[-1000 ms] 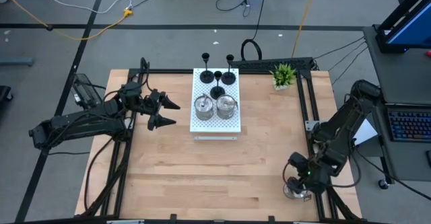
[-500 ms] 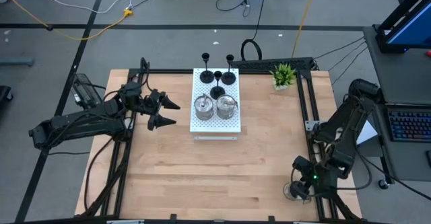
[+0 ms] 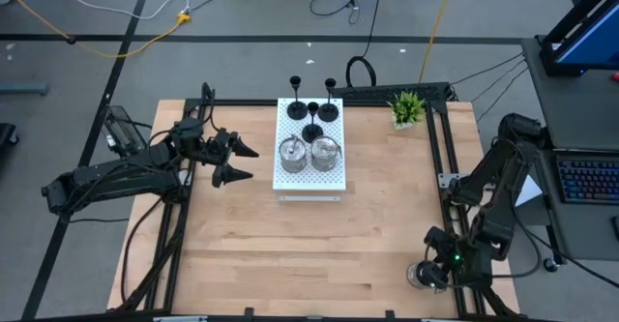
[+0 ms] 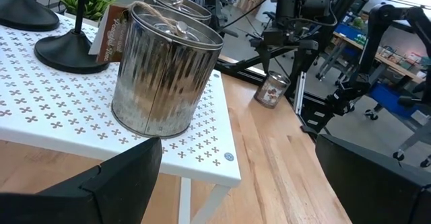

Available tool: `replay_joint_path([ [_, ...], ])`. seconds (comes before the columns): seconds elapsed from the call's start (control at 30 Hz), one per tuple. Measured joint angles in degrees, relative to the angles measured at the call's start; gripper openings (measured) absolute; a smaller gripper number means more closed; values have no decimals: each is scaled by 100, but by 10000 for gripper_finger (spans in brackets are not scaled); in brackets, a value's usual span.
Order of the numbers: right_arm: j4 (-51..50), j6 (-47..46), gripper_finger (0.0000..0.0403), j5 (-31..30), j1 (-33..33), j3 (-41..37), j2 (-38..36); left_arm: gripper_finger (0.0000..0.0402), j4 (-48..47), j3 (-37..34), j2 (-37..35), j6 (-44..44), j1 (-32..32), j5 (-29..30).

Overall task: Pick & Place candle stick holders
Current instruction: Put the brown scented candle on the shelf

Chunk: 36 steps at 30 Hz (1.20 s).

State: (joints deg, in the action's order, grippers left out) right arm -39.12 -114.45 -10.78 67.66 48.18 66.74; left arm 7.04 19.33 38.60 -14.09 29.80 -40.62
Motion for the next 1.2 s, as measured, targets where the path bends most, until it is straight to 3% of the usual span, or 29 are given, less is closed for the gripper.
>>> replay_joint_path([
  [0.2,131,43,393,-444,145,-7,135,399,-1,0,1,0,2,0],
  [0.9,1155,-14,393,-382,184,-11,295,399,1,0,1,33,17,0],
  [1.07,792,-162,393,58,184,-11,293,399,1,0,-1,119,17,2],
  [1.2,340,-77,393,35,184,-11,293,399,1,0,0,181,17,2],
])
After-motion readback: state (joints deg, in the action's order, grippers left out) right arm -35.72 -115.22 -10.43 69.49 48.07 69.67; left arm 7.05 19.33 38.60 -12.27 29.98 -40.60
